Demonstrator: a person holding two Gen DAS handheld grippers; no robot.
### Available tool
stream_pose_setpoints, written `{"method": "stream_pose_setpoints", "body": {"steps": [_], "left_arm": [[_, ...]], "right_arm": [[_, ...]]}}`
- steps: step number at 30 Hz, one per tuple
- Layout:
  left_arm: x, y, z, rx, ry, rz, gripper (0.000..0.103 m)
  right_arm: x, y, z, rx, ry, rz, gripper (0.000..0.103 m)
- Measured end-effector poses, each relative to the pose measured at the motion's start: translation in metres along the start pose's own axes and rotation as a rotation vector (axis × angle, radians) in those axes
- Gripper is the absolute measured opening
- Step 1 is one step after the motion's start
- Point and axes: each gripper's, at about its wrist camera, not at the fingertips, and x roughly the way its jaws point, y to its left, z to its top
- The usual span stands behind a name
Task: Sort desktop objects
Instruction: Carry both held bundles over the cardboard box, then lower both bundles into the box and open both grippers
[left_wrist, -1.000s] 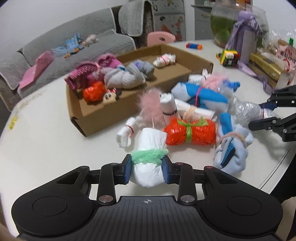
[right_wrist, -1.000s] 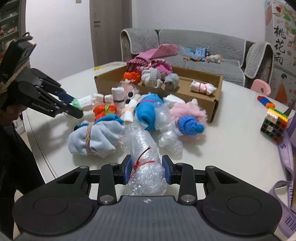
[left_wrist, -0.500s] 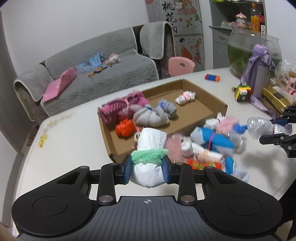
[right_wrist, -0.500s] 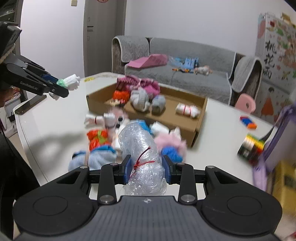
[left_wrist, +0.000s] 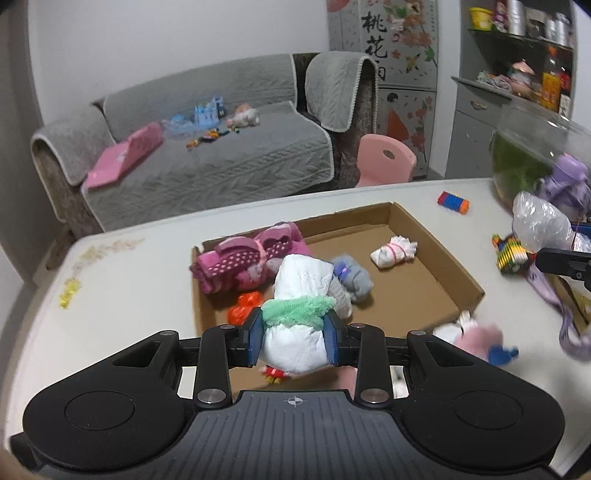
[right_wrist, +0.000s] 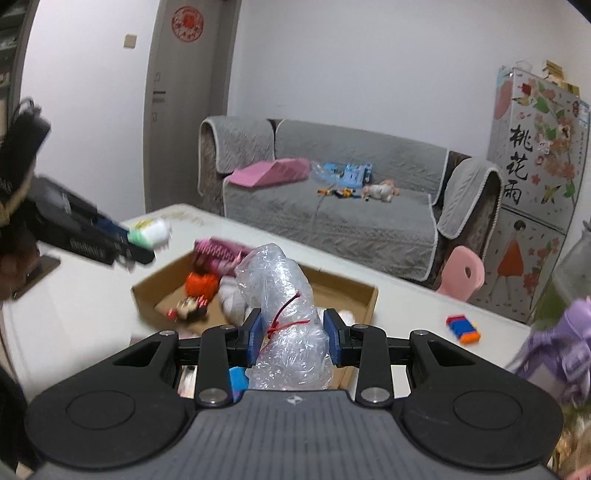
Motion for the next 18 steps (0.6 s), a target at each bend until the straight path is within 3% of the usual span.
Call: {"method": "stream_pose_setpoints", "body": {"steps": [10, 18], "left_arm": [[0.075, -0.003, 0.033, -0.034, 0.030, -0.015, 0.040], [0.126, -0.009, 0.045, -0.060, 0.082, -0.034, 0.040]], "right_arm": [[0.063, -0.012, 0.013, 0.034, -0.042, 0.000, 0.032], [0.099, -0.021, 0.012, 0.077, -0.008, -0.009, 0.032]]}}
